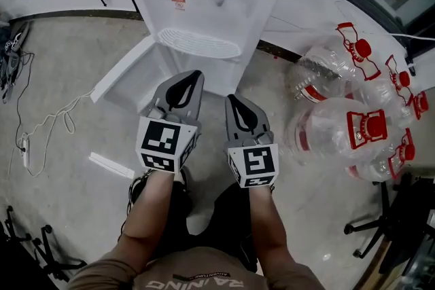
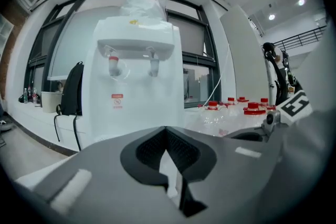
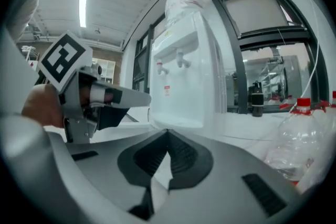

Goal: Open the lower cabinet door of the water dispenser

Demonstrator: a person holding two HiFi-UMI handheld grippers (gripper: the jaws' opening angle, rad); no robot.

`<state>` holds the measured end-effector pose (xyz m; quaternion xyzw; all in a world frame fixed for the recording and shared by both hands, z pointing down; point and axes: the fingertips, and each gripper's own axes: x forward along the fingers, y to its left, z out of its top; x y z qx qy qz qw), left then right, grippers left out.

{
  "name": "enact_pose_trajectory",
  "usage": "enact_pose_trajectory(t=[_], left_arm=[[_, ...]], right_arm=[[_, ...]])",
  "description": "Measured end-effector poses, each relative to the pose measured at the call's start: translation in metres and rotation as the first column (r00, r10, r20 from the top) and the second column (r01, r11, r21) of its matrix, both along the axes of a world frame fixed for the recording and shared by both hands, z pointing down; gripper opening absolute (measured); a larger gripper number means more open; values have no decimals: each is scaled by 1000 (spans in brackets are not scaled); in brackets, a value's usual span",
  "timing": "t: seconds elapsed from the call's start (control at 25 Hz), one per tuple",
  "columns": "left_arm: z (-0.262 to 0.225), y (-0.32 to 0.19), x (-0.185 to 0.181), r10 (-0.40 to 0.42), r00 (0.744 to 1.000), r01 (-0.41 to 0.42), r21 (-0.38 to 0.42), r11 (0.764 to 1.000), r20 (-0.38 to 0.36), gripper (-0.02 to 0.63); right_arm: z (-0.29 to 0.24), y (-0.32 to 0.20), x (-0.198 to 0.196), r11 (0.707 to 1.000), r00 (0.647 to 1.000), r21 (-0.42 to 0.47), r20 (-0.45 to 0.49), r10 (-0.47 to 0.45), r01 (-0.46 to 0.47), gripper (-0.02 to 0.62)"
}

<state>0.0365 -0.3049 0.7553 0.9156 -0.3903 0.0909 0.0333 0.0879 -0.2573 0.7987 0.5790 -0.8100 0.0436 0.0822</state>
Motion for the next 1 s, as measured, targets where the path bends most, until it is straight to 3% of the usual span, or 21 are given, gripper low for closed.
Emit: enact_pose_trajectory(t=[0.16,0.36,0.56,0.8,1.0], left_arm=[[5,-4,15,55,996,-56,11,998,68,2],[-20,2,23,72,993,-72,-3,997,90,2],[-87,19,18,133,980,-131,-26,991,146,2],[-150,44,-8,147,976,-124,-147,981,160,2],[-208,62,-26,135,977,-107,-165,981,168,2]], right_arm=[[-8,-8,1,999,999,-22,-15,34,-34,9],[-38,-5,2,997,999,-71,-33,18,-21,9],[-114,-1,-6,999,998,-50,-55,5,-8,9],[-205,8,-28,994,1000,-107,-28,-14,11,9],[-274,22,-31,989,1000,-150,-3,3,-4,9]])
